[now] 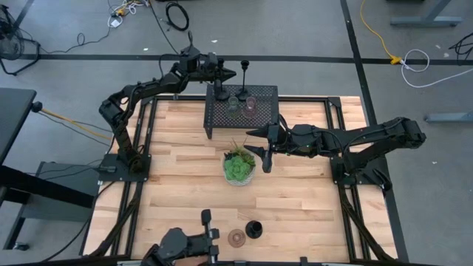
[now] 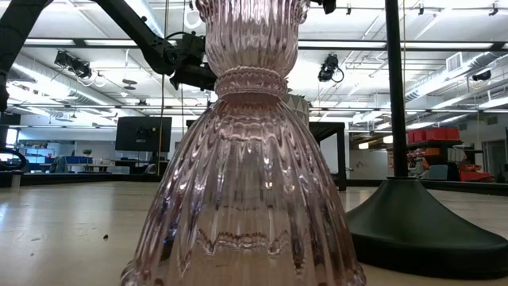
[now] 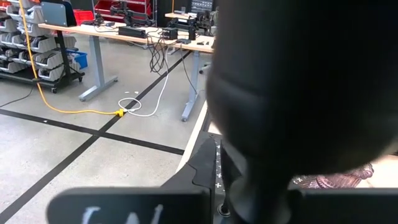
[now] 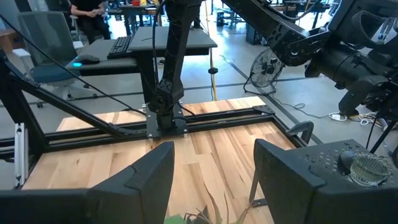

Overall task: Pick & Place candle stick holders
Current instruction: Put the top black candle holder on the shelf aligned with the other black candle holder

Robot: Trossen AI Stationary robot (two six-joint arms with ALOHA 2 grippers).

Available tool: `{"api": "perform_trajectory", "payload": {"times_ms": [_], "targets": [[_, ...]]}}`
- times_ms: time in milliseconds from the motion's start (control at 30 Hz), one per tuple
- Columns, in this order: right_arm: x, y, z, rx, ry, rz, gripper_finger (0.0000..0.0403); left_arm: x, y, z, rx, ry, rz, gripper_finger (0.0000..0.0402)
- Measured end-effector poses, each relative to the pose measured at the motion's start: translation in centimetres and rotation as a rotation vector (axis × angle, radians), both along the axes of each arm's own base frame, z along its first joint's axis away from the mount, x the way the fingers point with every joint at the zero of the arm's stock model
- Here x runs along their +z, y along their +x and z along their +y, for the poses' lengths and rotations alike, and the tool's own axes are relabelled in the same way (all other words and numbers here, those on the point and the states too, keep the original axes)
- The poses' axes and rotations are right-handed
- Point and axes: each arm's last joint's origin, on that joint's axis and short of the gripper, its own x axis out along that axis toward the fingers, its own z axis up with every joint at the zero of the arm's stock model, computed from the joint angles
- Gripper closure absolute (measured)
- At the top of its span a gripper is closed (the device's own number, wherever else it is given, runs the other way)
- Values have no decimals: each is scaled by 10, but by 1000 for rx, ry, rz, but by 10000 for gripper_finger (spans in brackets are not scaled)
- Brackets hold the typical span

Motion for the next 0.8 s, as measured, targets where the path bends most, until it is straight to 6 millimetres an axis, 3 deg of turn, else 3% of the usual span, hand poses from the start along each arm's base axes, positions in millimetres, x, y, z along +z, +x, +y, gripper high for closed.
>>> {"api": "perform_trajectory", "payload": {"times_ms": [167, 567, 800], "targets": [[0, 0, 0, 0, 0, 0, 183, 4, -2, -1, -1, 9, -8, 354], [0, 0, 0, -1, 2, 0, 183, 3, -2, -2, -63, -25, -15, 261], [0, 0, 0, -1, 3, 0, 183, 16, -15, -1, -58, -28, -19, 233]]}}
